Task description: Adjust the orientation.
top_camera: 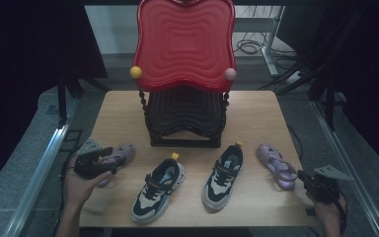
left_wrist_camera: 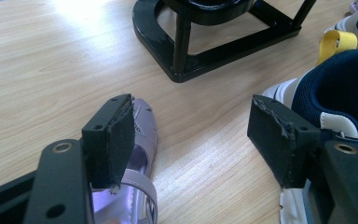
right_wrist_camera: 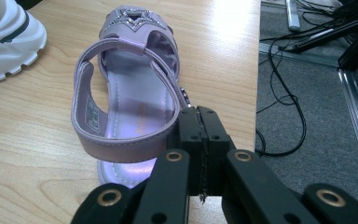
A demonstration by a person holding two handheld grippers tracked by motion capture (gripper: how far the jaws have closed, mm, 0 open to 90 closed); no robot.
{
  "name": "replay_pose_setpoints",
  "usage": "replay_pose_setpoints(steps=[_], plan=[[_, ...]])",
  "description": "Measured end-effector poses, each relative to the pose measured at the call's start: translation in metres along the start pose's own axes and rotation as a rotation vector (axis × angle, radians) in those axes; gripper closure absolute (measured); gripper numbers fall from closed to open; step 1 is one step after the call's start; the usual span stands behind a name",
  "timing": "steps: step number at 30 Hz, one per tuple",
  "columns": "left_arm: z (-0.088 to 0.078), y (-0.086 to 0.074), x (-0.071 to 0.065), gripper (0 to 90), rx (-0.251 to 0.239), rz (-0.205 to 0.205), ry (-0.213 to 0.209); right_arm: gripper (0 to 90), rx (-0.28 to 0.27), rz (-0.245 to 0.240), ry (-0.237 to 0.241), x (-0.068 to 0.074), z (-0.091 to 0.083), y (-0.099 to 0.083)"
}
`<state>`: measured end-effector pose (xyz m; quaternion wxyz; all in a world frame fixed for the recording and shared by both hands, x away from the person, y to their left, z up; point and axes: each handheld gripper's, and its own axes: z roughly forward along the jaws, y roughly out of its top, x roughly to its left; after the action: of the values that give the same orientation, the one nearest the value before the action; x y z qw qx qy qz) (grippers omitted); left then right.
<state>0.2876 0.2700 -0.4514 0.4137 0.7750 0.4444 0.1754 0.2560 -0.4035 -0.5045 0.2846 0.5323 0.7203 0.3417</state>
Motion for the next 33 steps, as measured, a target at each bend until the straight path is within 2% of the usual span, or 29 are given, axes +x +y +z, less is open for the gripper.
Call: replay_pose_setpoints(steps=[7, 13, 15, 19, 20, 25, 29, 33], plan=[[-0.002, 0.000, 0.001, 32.5, -0.002, -0.001, 0.002, 90.0, -0.012, 0.005, -0.011, -0.001, -0.002, 0.001], [-0.006, -0.002, 0.003, 32.5, -0.013, -0.010, 0.002, 89.9, -0.060, 0.022, -0.016, -0.001, -0.011, 0.008], [-0.011, -0.002, 0.006, 32.5, -0.029, -0.025, 0.001, 88.5, -0.087, 0.025, 0.010, 0.002, -0.014, 0.013], [-0.015, -0.003, 0.010, 32.7, -0.038, -0.037, 0.006, 87.9, -0.104, 0.032, 0.038, 0.006, -0.015, 0.018], [-0.016, -0.004, 0.012, 32.7, -0.042, -0.044, 0.011, 87.0, -0.117, 0.038, 0.065, 0.009, -0.015, 0.020], [-0.021, -0.004, 0.015, 32.7, -0.055, -0.054, 0.014, 84.9, -0.123, 0.033, 0.103, 0.016, -0.014, 0.024], [-0.024, -0.006, 0.017, 32.7, -0.060, -0.064, 0.018, 78.2, -0.118, 0.025, 0.145, 0.024, -0.009, 0.027], [-0.029, -0.008, 0.017, 32.8, -0.067, -0.070, 0.012, 71.1, -0.116, 0.013, 0.150, 0.028, -0.007, 0.028]])
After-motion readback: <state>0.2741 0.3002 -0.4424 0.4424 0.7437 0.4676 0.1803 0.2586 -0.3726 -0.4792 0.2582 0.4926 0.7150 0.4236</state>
